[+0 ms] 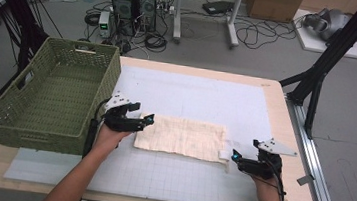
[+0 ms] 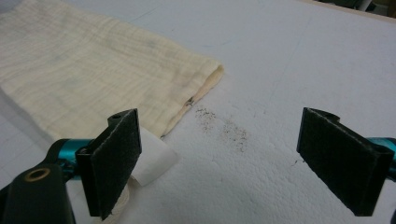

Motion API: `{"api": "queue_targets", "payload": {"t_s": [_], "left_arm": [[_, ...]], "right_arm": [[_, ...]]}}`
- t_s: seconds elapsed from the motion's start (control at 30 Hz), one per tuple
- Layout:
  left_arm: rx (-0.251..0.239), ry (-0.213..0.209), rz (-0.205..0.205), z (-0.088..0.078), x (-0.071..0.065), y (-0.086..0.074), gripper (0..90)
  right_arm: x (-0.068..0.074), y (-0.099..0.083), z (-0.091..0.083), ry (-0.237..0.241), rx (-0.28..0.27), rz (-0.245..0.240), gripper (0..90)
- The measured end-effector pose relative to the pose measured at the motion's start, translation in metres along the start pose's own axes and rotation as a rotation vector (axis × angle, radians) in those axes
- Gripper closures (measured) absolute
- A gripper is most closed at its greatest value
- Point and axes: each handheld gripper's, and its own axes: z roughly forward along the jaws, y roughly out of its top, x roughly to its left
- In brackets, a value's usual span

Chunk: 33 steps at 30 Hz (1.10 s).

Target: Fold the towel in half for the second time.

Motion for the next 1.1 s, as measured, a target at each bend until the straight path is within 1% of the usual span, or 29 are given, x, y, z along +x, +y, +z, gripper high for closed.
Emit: {"api": "queue_targets", "payload": {"t_s": [0.03,0.07,0.1,0.13,0.17,0.2,0.23,0.27,0.3,0.37,0.4,0.47,0.53,0.6,0.63,0.67,0.73,0.8,0.87,0.9,0.93,0.97,1.0,1.03,1.1], "left_arm": [[0.005,0.007,-0.007,0.004,0.003,0.002,26.7],[0.024,0.011,-0.014,0.008,0.005,0.003,27.3],[0.049,0.013,-0.021,0.013,0.008,0.003,27.3],[0.085,0.012,-0.026,0.018,0.010,0.003,27.4],[0.098,0.012,-0.028,0.022,0.012,0.002,28.4],[0.142,0.008,-0.019,0.027,0.015,0.000,30.2],[0.170,0.016,-0.001,0.030,0.016,-0.001,30.1],[0.193,0.041,-0.001,0.035,0.018,-0.003,30.2],[0.201,0.049,-0.004,0.037,0.019,-0.004,30.6],[0.226,0.079,0.019,0.041,0.023,-0.007,31.2],[0.241,0.088,0.021,0.043,0.024,-0.008,32.2],[0.274,0.096,0.031,0.045,0.027,-0.011,33.7],[0.295,0.103,0.041,0.046,0.028,-0.013,37.3],[0.303,0.116,0.069,0.046,0.027,-0.014,41.8],[0.306,0.124,0.080,0.046,0.027,-0.014,45.5],[0.307,0.122,0.090,0.045,0.027,-0.014,49.7],[0.298,0.110,0.096,0.044,0.027,-0.015,55.9],[0.285,0.108,0.104,0.043,0.027,-0.017,57.3],[0.285,0.093,0.120,0.042,0.025,-0.018,65.0],[0.285,0.086,0.116,0.042,0.024,-0.018,69.0],[0.287,0.075,0.123,0.042,0.023,-0.018,72.6],[0.289,0.064,0.122,0.042,0.022,-0.018,77.2],[0.289,0.068,0.120,0.042,0.021,-0.019,79.9],[0.289,0.066,0.117,0.042,0.021,-0.019,80.6],[0.287,0.061,0.086,0.042,0.022,-0.019,81.7]], "right_arm": [[0.000,0.000,0.001,0.002,-0.001,0.004,13.1],[0.000,0.000,0.001,0.004,0.006,0.003,13.1],[0.000,-0.001,0.002,0.005,0.008,0.003,13.2],[0.001,0.000,0.003,0.008,0.008,0.001,13.1],[0.001,0.000,0.003,0.008,0.011,0.003,13.1],[0.002,0.000,0.003,0.008,0.010,-0.002,13.1],[0.002,0.001,0.004,0.010,0.007,-0.006,13.1],[0.003,0.001,0.004,0.011,0.007,-0.004,13.1],[0.003,0.001,0.004,0.012,0.008,-0.009,13.1],[0.004,0.002,0.004,0.015,0.009,-0.007,13.1],[0.004,0.002,0.005,0.016,0.008,-0.007,13.1],[0.004,0.002,0.005,0.017,0.009,-0.007,13.1],[0.004,0.001,0.005,0.018,0.008,-0.006,13.1],[0.003,0.001,0.006,0.020,0.013,-0.003,13.1],[0.003,0.001,0.007,0.020,0.013,-0.002,13.0],[0.003,0.002,0.007,0.022,0.017,-0.001,12.9],[0.003,0.003,0.010,0.027,0.022,0.001,12.6],[0.004,0.005,0.015,0.034,0.031,0.002,12.3],[0.004,0.008,0.021,0.042,0.040,0.011,12.0],[0.004,0.010,0.023,0.044,0.042,0.016,11.9],[0.004,0.012,0.025,0.047,0.042,0.019,11.8],[0.003,0.016,0.029,0.052,0.043,0.025,11.8],[0.003,0.019,0.032,0.054,0.045,0.028,11.8],[0.002,0.022,0.035,0.058,0.053,0.032,11.8],[0.000,0.028,0.043,0.072,0.077,0.024,11.8]]}}
